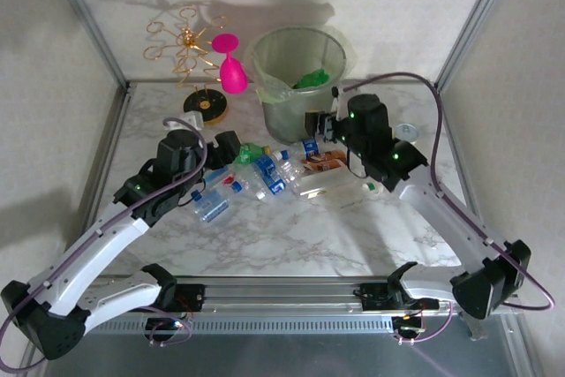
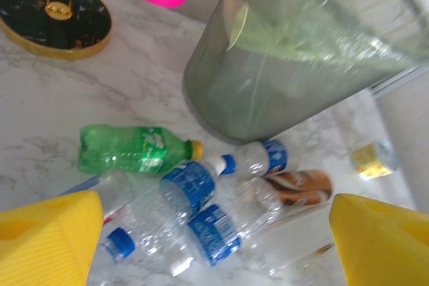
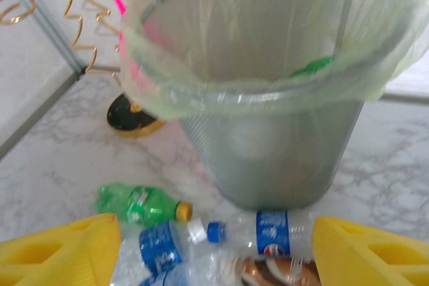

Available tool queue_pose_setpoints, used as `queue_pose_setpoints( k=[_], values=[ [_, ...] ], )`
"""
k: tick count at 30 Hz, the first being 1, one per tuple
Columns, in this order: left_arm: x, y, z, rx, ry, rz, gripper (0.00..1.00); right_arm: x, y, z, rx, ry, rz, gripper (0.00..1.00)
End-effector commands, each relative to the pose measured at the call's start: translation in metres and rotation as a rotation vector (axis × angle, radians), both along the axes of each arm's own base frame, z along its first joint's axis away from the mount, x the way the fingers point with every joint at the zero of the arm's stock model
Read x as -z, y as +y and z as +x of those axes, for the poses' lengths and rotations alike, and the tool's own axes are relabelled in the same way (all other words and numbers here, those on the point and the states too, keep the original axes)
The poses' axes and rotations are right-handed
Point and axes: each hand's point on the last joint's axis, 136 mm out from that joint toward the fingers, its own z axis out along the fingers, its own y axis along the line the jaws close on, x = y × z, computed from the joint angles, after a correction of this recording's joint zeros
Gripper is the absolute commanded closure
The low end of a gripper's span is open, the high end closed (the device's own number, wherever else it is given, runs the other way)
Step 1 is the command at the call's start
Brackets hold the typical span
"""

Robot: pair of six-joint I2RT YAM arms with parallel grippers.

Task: Put the plastic bottles in the bin

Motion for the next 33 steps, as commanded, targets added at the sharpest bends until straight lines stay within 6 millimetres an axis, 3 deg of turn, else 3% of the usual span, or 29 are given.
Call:
queue_pose_setpoints(
  k=[1, 8, 12, 16, 24, 30, 33],
  values=[
    [0.025, 0.005, 0.003, 0.015, 0.089, 0.152, 0.14, 0.006, -0.001, -0.026, -0.039, 0.036, 0.060, 0.25],
    [0.095, 0.040, -0.008, -0.115, 0.227, 0.312, 0.11, 0.030, -0.007, -0.062, -0.099, 0.101, 0.113, 0.25],
    [0.133, 0.050, -0.011, -0.138, 0.308, 0.326, 0.02, 0.039, -0.009, -0.067, -0.098, 0.109, 0.112, 0.24],
    [0.160, 0.053, -0.011, -0.147, 0.382, 0.321, 0.00, 0.044, -0.008, -0.068, -0.106, 0.111, 0.112, 0.24],
    [0.185, 0.042, -0.013, -0.065, 0.479, 0.253, 0.00, 0.050, -0.015, -0.067, -0.081, 0.097, 0.059, 0.23],
    [0.208, 0.065, -0.016, -0.118, 0.561, 0.255, 0.00, 0.043, -0.022, -0.069, -0.065, 0.073, 0.054, 0.22],
    [0.211, 0.063, -0.014, -0.107, 0.570, 0.226, 0.00, 0.043, -0.022, -0.070, -0.070, 0.075, 0.056, 0.22]
  ],
)
